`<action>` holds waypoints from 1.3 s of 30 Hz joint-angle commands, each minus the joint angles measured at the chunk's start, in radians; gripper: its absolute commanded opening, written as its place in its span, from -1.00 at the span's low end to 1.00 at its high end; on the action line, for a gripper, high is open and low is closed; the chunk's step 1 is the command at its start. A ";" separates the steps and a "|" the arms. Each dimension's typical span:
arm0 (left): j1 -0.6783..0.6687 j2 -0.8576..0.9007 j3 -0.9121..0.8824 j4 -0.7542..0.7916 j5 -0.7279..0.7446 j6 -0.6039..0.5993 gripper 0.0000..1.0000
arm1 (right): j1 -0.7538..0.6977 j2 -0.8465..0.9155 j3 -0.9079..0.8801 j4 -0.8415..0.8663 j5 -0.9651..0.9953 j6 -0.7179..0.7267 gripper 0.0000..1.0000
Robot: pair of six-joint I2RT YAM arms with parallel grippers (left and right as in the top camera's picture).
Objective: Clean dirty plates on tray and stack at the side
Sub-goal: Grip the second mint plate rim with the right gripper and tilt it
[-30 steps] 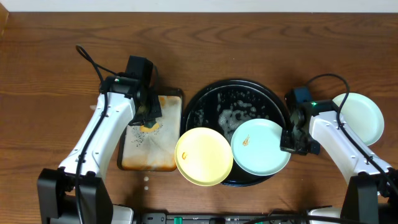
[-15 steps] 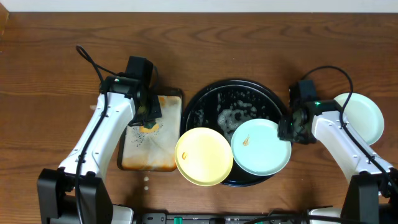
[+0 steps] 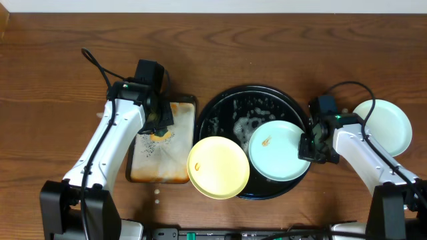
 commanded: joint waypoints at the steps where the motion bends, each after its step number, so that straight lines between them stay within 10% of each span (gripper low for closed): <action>1: 0.000 -0.011 -0.003 -0.003 -0.005 0.014 -0.74 | -0.039 -0.005 0.006 0.004 0.091 0.058 -0.98; 25: 0.000 -0.011 -0.003 0.013 -0.005 0.014 -0.74 | -0.046 -0.004 0.071 0.398 -0.030 -0.436 -0.97; 28: 0.000 -0.011 -0.003 0.012 -0.005 0.014 -0.74 | -0.043 -0.004 0.071 0.370 -0.031 -0.313 -0.24; 35: 0.000 -0.011 -0.003 0.013 -0.005 0.014 -0.73 | -0.048 -0.004 0.071 0.177 -0.156 -0.010 -0.10; 39: 0.000 -0.011 -0.003 0.018 -0.005 0.014 -0.72 | -0.049 -0.004 0.053 0.129 -0.157 0.119 -0.43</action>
